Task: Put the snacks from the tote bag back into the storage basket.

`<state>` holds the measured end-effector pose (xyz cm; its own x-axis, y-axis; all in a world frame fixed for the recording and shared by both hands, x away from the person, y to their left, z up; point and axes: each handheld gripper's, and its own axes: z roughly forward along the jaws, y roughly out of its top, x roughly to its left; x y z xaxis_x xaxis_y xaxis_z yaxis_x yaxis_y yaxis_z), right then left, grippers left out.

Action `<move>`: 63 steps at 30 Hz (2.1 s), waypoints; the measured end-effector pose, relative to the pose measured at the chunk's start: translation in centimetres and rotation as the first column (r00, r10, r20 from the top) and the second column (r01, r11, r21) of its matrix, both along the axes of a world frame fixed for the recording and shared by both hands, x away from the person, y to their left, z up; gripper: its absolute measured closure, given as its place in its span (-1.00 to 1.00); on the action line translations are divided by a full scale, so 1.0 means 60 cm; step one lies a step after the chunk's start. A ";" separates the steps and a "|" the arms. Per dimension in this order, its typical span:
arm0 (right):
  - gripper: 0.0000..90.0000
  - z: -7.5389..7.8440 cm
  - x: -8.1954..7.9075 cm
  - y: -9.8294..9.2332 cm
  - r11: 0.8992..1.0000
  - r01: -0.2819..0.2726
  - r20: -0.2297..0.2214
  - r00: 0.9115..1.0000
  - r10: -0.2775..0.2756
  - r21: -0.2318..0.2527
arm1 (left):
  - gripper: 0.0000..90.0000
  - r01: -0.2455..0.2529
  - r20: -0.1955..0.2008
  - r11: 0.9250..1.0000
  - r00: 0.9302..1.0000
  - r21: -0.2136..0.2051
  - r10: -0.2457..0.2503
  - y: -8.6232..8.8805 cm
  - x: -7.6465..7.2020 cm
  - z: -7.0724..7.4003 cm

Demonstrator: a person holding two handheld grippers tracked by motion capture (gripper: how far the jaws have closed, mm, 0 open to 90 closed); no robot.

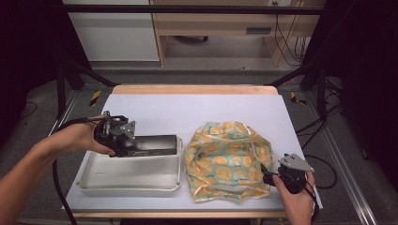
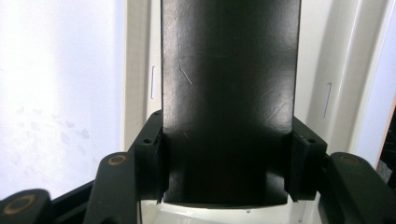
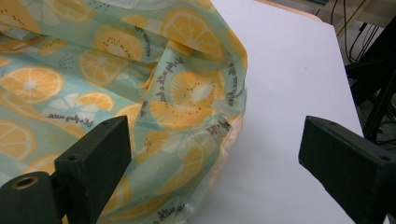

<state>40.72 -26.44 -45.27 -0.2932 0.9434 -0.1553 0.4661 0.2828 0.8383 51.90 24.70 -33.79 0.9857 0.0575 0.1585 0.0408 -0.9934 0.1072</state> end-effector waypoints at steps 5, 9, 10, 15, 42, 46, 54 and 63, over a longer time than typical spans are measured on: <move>-0.78 0.000 0.000 0.001 1.000 0.000 0.002 1.000 0.000 -0.005 | -0.04 0.004 -0.001 1.000 1.000 -0.006 -0.004 0.002 0.002 -0.007; -0.78 0.000 0.000 0.000 1.000 0.003 0.001 1.000 -0.003 -0.005 | -0.04 0.010 -0.010 1.000 1.000 -0.001 -0.010 0.002 0.001 -0.017; -0.78 0.000 -0.001 0.000 1.000 0.004 0.001 1.000 -0.004 -0.005 | -0.04 0.013 -0.008 1.000 1.000 0.002 -0.013 0.001 0.002 -0.018; -0.78 0.000 -0.001 0.001 1.000 0.003 0.002 1.000 -0.003 -0.002 | -0.04 0.016 -0.019 1.000 1.000 0.004 -0.016 -0.005 0.004 -0.026; -0.78 0.000 -0.003 -0.001 1.000 0.003 0.000 1.000 -0.003 -0.001 | -0.04 0.053 -0.050 0.999 0.997 -0.014 -0.053 -0.005 0.002 -0.062; -0.78 0.000 -0.003 -0.001 1.000 0.002 0.001 1.000 -0.002 -0.001 | -0.04 0.053 -0.053 0.998 0.997 -0.018 -0.054 -0.006 0.002 -0.066; -0.78 -0.001 -0.003 0.000 1.000 -0.001 -0.002 1.000 0.001 0.000 | -0.04 0.052 -0.055 0.998 0.997 -0.028 -0.053 -0.002 0.005 -0.073; -0.78 -0.001 -0.003 -0.001 1.000 -0.001 -0.002 1.000 0.001 0.000 | -0.04 0.053 -0.064 0.998 0.997 -0.024 -0.054 -0.003 0.010 -0.082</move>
<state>40.52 -26.49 -45.31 -0.2942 0.9431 -0.1548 0.4677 0.2833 0.8372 52.47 24.52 -38.73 0.9955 0.0074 0.0940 -0.0048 -0.9917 0.1286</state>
